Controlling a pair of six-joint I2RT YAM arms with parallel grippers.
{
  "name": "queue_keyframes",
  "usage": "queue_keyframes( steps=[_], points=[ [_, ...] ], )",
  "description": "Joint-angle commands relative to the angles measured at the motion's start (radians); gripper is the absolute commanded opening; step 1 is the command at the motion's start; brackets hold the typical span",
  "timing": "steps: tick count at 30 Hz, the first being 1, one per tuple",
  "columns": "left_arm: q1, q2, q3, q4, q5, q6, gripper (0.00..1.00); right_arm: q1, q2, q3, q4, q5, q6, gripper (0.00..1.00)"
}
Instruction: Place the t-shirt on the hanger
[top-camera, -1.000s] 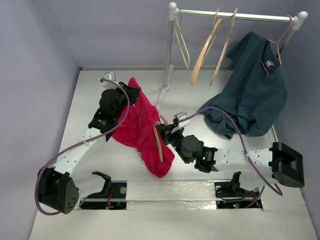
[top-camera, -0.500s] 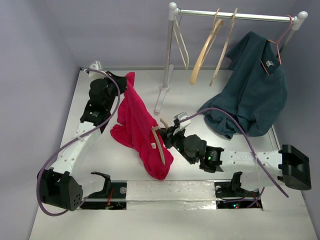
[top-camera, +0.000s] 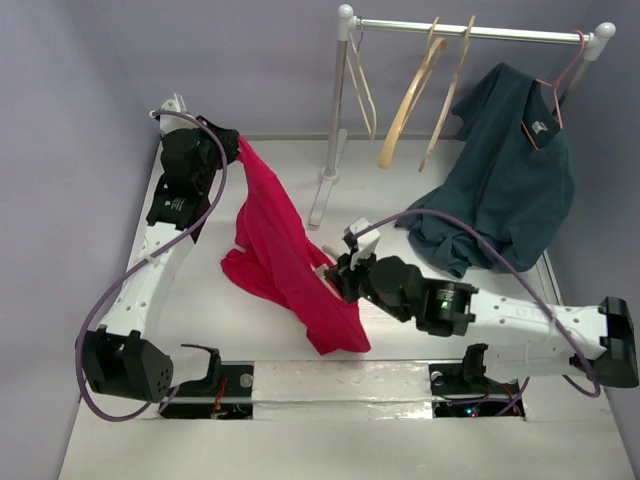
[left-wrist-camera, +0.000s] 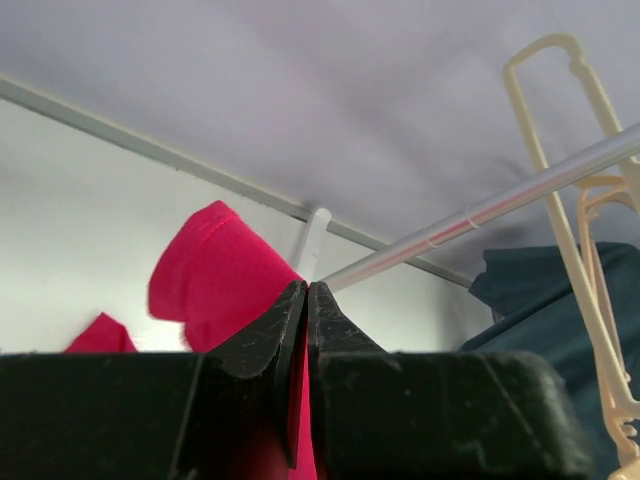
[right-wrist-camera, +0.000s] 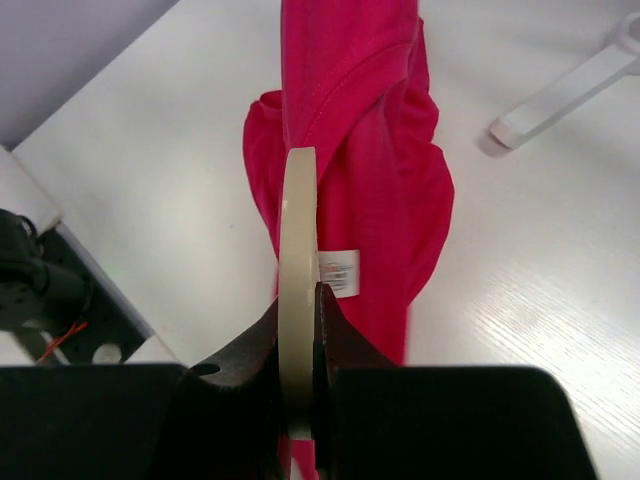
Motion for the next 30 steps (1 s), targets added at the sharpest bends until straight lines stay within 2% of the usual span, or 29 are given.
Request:
queue_keyframes(
  steps=[1,2,3,7,9,14,16,23,30],
  points=[
    [0.024,-0.033,0.057,0.017,-0.007,0.03,0.0,0.004,-0.079,0.254,-0.334,-0.007,-0.023,0.0],
    [0.024,-0.036,0.072,0.005,-0.008,0.032,0.0,0.004,-0.079,0.323,-0.402,-0.002,-0.036,0.0],
    [0.024,-0.042,0.084,-0.005,-0.01,0.033,0.0,0.004,-0.072,0.476,-0.53,0.014,-0.043,0.0],
    [0.024,-0.114,0.075,0.032,0.001,0.023,0.0,0.004,-0.062,0.73,-0.706,0.01,-0.046,0.0],
    [0.024,-0.18,0.029,0.06,0.019,0.007,0.0,0.004,-0.075,0.709,-0.688,0.025,-0.043,0.0],
    [0.033,-0.289,-0.037,0.096,0.067,-0.032,0.0,0.004,-0.082,0.449,-0.526,0.016,-0.016,0.0],
    [0.033,-0.327,-0.038,0.096,0.095,-0.039,0.0,-0.007,-0.063,0.419,-0.495,0.015,-0.013,0.0],
    [0.033,-0.399,-0.041,0.034,0.086,-0.017,0.0,-0.007,-0.062,0.464,-0.487,0.16,-0.049,0.0],
    [0.042,-0.418,-0.119,0.035,0.016,-0.013,0.0,-0.007,-0.148,0.557,-0.455,0.15,-0.129,0.0]
  ],
)
